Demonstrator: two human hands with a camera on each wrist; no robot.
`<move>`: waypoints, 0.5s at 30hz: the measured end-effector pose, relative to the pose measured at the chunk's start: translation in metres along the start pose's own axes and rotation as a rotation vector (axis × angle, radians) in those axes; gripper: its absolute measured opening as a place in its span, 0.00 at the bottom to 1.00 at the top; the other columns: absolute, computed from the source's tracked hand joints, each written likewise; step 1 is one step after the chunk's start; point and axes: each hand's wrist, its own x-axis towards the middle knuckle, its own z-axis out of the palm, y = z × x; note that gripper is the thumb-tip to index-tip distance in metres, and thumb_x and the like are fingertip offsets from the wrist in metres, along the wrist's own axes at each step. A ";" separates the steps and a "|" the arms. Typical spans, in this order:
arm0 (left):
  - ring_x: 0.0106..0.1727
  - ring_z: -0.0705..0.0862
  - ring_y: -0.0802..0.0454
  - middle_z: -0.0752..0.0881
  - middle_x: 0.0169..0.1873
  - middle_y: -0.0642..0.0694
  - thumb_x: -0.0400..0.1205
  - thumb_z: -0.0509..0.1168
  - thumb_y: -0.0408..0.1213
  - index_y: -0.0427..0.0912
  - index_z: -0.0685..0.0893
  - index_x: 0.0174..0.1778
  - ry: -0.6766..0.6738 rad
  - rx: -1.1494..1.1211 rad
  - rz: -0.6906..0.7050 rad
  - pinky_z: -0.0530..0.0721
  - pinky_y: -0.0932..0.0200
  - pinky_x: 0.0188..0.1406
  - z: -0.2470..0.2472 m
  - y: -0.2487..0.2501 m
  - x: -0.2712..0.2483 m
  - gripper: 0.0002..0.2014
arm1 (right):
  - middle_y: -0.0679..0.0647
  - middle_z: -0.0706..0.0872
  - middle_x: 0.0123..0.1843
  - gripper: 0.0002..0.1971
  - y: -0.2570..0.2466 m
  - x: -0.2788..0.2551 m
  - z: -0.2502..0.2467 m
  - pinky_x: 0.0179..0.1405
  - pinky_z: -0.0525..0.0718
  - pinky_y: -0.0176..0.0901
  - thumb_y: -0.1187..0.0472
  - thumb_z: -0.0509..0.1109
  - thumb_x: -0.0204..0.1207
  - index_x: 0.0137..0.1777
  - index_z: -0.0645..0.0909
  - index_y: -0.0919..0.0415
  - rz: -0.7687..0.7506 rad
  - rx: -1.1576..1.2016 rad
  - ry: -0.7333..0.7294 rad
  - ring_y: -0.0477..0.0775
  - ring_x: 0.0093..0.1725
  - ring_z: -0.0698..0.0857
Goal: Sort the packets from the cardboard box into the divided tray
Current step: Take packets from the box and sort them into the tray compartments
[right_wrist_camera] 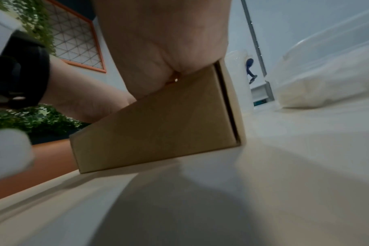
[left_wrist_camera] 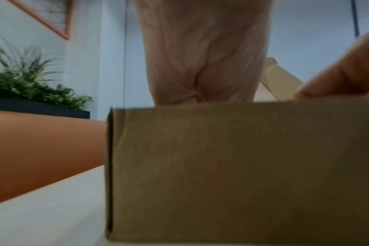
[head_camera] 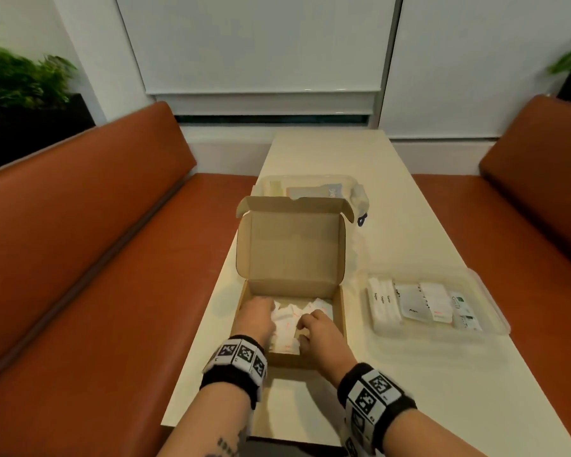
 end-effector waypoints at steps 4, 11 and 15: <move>0.53 0.85 0.44 0.86 0.52 0.41 0.80 0.62 0.29 0.40 0.85 0.51 0.022 0.054 0.011 0.84 0.51 0.54 0.001 0.001 0.003 0.09 | 0.56 0.78 0.60 0.12 -0.003 0.000 -0.003 0.55 0.73 0.37 0.66 0.61 0.78 0.59 0.79 0.61 0.049 0.000 -0.018 0.55 0.58 0.78; 0.50 0.84 0.45 0.88 0.47 0.43 0.81 0.63 0.32 0.41 0.87 0.47 0.039 -0.038 -0.014 0.83 0.53 0.50 0.002 0.002 0.008 0.06 | 0.56 0.77 0.63 0.13 -0.002 0.007 -0.002 0.57 0.74 0.36 0.63 0.63 0.78 0.62 0.79 0.60 0.121 0.001 -0.050 0.54 0.60 0.78; 0.49 0.84 0.43 0.86 0.49 0.39 0.82 0.60 0.32 0.38 0.85 0.51 0.108 -0.207 -0.037 0.80 0.53 0.46 -0.008 0.005 0.013 0.08 | 0.56 0.74 0.69 0.23 -0.005 0.024 -0.009 0.67 0.71 0.42 0.54 0.72 0.74 0.68 0.75 0.57 0.126 -0.050 -0.079 0.55 0.68 0.73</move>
